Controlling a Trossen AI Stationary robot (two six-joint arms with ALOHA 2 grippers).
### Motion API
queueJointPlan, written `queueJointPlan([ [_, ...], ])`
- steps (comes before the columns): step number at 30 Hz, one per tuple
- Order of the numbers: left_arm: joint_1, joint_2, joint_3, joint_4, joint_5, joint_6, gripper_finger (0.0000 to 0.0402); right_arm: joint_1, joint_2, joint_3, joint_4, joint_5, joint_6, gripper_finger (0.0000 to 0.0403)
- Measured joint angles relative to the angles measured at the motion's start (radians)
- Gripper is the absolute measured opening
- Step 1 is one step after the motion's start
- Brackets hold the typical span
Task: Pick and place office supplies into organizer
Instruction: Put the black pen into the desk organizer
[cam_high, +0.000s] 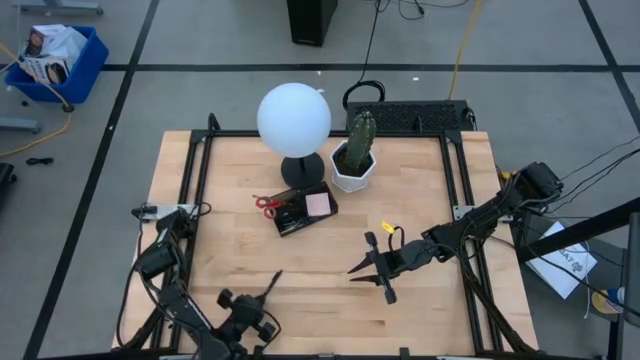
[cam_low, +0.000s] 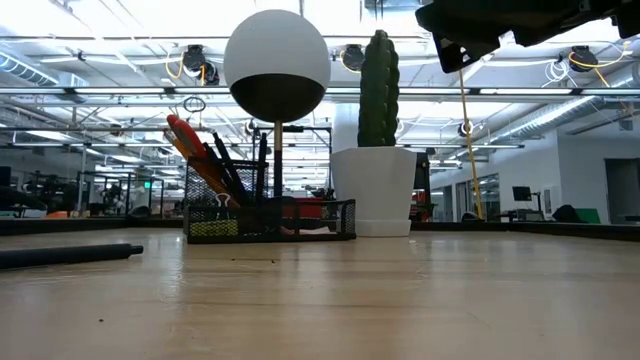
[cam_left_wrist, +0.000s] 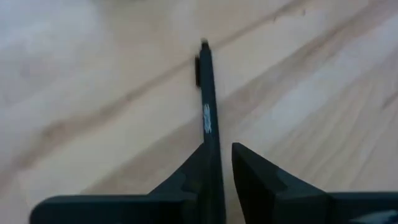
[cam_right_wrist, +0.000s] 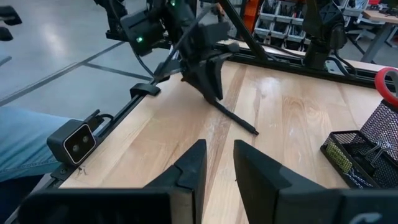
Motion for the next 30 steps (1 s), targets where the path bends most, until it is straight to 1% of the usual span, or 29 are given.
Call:
queueJointPlan([
  [4, -0.001, -0.004, -0.048, 0.11, 0.003, 0.019, 0.0094, 0.0, 0.0, 0.0, 0.001, 0.0, -0.001, 0.0073],
  [5, 0.0, -0.004, -0.059, 0.126, 0.028, 0.003, 0.0101, 0.0, 0.0, -0.001, 0.001, 0.0, -0.001, 0.0073],
  [7, -0.002, -0.008, -0.087, 0.156, 0.042, -0.017, 0.0112, 0.0, 0.0, -0.001, 0.002, 0.0, -0.001, 0.0073],
  [11, -0.009, -0.012, -0.146, 0.232, 0.046, -0.035, 0.012, 0.0, 0.0, -0.001, 0.001, 0.0, 0.0, 0.0073],
  [15, -0.012, -0.015, -0.179, 0.275, 0.03, -0.035, 0.0102, 0.0, 0.0, -0.014, 0.017, 0.0, -0.001, 0.0073],
  [21, -0.012, -0.009, -0.182, 0.282, -0.02, -0.035, 0.0037, -0.013, 0.001, -0.029, 0.016, 0.0, -0.001, 0.0073],
  [25, -0.01, -0.009, -0.183, 0.283, -0.041, -0.035, 0.0033, -0.021, 0.001, -0.029, 0.016, 0.0, 0.0, 0.0073],
  [30, -0.005, -0.003, -0.185, 0.299, -0.135, -0.035, 0.0034, -0.028, 0.001, -0.029, 0.001, 0.0, 0.0, 0.0073],
])
